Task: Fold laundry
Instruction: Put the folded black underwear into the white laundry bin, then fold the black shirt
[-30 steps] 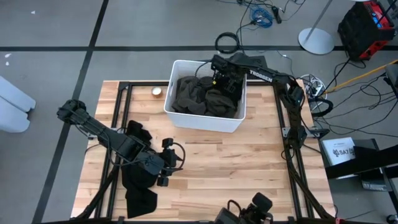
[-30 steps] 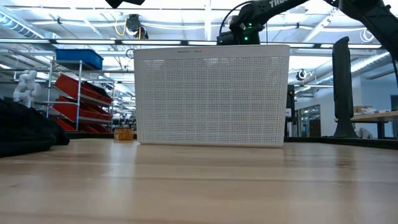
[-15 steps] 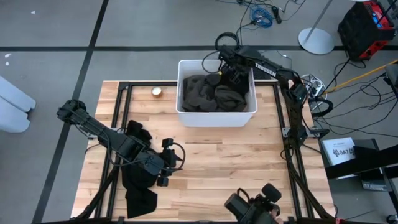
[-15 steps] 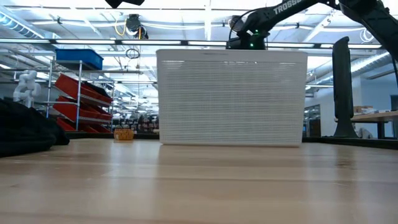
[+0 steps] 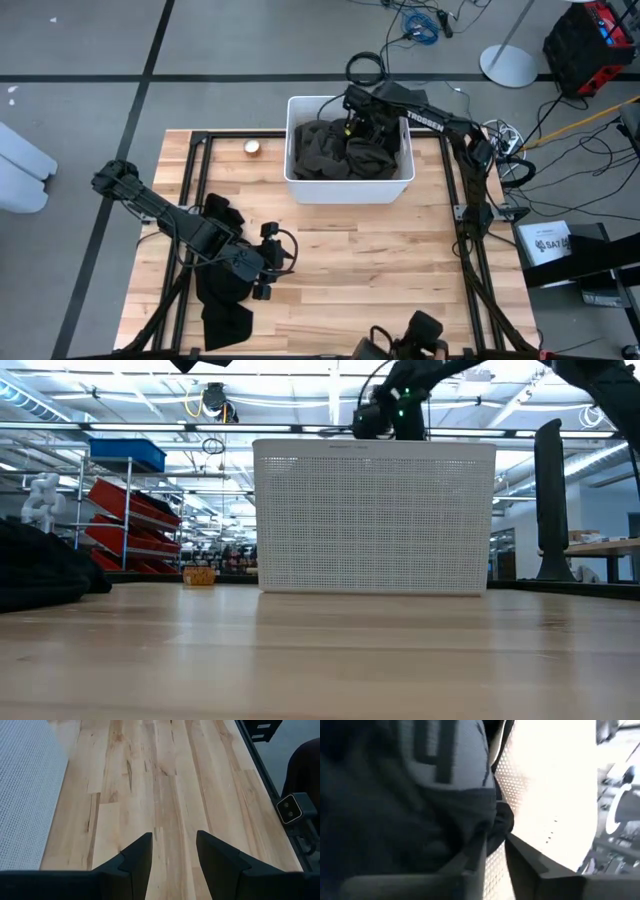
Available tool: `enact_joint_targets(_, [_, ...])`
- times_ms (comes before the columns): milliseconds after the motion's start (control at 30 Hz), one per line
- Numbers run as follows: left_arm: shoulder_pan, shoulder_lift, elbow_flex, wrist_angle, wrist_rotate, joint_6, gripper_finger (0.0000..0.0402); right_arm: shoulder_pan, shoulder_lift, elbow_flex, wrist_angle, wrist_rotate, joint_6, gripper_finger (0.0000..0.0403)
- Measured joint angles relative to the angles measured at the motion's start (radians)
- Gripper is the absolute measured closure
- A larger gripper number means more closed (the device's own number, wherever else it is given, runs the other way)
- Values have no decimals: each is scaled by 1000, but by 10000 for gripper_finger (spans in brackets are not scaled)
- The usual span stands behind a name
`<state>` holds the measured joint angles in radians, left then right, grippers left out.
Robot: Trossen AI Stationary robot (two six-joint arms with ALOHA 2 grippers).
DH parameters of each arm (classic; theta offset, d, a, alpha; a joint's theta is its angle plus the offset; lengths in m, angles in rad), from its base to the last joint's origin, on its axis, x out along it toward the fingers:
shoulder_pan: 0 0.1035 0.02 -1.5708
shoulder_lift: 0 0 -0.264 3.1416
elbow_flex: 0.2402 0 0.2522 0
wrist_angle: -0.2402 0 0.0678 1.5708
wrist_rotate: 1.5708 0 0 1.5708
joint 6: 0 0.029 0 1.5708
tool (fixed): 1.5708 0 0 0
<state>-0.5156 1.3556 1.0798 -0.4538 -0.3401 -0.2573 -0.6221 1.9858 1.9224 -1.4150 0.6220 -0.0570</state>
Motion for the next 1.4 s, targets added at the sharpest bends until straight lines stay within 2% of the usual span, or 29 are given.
enact_joint_targets(267, [0,0,0,0,0,1,238,39,-117,0,0,3,-7,243])
enact_joint_targets(400, [-4,0,0,-25,7,-5,238,74,-206,0,-2,-37,17,206])
enact_joint_targets(500, [-17,0,0,-79,48,-65,238,123,-286,1,-2,-151,61,191])
enact_joint_targets(700, [-43,0,0,-222,140,-207,238,277,-428,1,5,-552,228,188])
enact_joint_targets(767, [-53,0,0,-263,165,-268,238,363,-453,2,5,-627,280,190])
enact_joint_targets(833, [-62,0,0,-290,176,-352,238,469,-463,2,0,-650,322,192])
enact_joint_targets(900, [-72,0,0,-310,192,-447,238,583,-465,2,-5,-647,364,192])
enact_joint_targets(967, [-86,0,0,-325,257,-520,238,698,-459,-4,3,-632,411,192])
enact_joint_targets(1067, [-127,0,0,-332,360,-583,238,866,-455,-56,76,-539,483,192])
enact_joint_targets(1233, [-204,23,0,-366,365,-660,238,1092,-453,-256,270,-348,564,192])
enact_joint_targets(1400, [-240,113,1,-439,335,-594,238,1232,-452,-520,595,-124,594,193])
